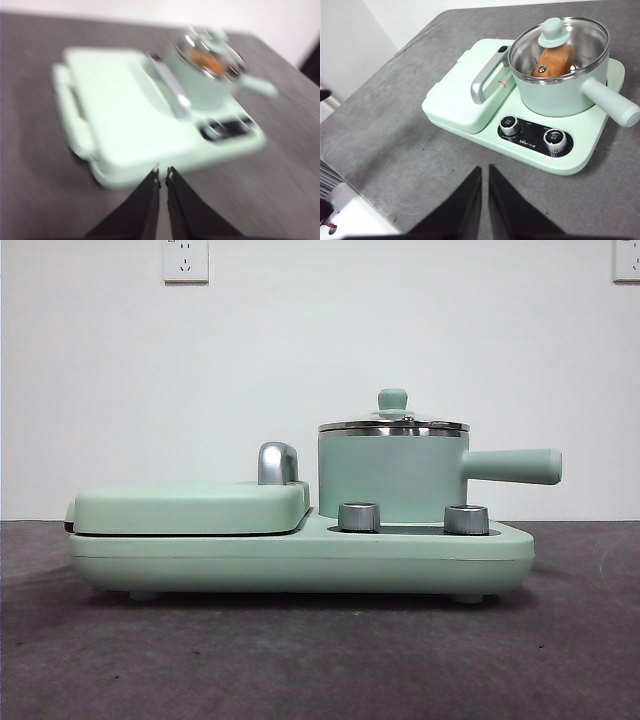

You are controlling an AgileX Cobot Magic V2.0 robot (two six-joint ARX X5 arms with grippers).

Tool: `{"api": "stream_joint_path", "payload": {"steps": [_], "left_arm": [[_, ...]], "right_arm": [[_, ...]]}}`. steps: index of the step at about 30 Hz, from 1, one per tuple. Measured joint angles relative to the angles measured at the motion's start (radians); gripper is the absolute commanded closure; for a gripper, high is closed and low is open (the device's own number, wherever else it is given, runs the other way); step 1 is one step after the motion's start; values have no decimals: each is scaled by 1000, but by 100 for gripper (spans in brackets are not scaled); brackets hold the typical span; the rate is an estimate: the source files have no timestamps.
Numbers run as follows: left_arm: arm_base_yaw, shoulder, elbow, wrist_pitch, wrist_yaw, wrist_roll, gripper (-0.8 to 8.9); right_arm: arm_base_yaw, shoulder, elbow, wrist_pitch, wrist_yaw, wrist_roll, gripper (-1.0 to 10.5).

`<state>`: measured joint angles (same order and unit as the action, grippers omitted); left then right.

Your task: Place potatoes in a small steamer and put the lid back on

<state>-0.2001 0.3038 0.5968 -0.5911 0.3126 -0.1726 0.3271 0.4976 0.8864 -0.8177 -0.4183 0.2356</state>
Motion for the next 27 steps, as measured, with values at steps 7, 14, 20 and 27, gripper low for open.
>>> {"api": "stream_joint_path", "payload": {"steps": [7, 14, 20, 27], "left_arm": [[111, -174, -342, 377, -13, 28, 786], [157, -242, -504, 378, -143, 42, 786], [166, -288, -536, 386, -276, 42, 786], [167, -299, -554, 385, -293, 42, 786]], "right_arm": [[0, 0, 0, 0, 0, 0, 926], [0, 0, 0, 0, 0, 0, 926], [0, 0, 0, 0, 0, 0, 926], [0, 0, 0, 0, 0, 0, 926]]}}
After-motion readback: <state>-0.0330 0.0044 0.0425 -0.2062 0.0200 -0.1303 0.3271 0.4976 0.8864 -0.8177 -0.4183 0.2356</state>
